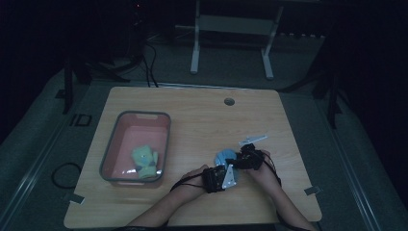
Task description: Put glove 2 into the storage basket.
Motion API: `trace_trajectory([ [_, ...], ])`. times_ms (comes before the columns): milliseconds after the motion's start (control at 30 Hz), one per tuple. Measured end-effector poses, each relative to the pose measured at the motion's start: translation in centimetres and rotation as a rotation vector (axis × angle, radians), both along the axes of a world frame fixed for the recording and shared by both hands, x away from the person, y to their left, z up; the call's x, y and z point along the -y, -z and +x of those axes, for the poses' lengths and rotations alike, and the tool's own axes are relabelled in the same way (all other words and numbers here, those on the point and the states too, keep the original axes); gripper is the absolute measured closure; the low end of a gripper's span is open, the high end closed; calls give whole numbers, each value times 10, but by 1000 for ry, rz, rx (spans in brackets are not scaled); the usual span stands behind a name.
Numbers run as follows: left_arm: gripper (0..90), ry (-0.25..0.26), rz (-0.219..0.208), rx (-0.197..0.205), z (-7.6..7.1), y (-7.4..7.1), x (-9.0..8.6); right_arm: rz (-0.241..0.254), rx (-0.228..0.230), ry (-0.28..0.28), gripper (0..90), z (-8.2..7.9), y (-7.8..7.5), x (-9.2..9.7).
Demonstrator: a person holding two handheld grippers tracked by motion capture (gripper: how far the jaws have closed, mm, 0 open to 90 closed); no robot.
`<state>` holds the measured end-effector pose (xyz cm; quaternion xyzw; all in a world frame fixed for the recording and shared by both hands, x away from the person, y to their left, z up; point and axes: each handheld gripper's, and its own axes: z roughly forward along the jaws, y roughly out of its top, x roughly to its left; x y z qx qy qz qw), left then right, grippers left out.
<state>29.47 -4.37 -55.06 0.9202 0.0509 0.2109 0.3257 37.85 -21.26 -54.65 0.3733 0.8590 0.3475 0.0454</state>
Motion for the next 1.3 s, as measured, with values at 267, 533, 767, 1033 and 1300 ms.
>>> trace_trajectory([
  [267,761,-13,-1,-35,1,-7,-4,37,-59,-20,768,3,-4,-3],
  [533,763,-11,1,-29,-5,-25,-12,57,-31,-34,772,-3,-19,-6],
  [767,764,-14,-5,-31,-12,-48,-26,98,-5,-58,773,-10,-40,-12],
  [1033,764,-36,12,-31,-14,-72,-46,111,30,-109,774,-10,-62,-32],
  [1300,764,-59,30,-4,-15,-91,-66,122,73,-137,777,-8,-84,-55],
])
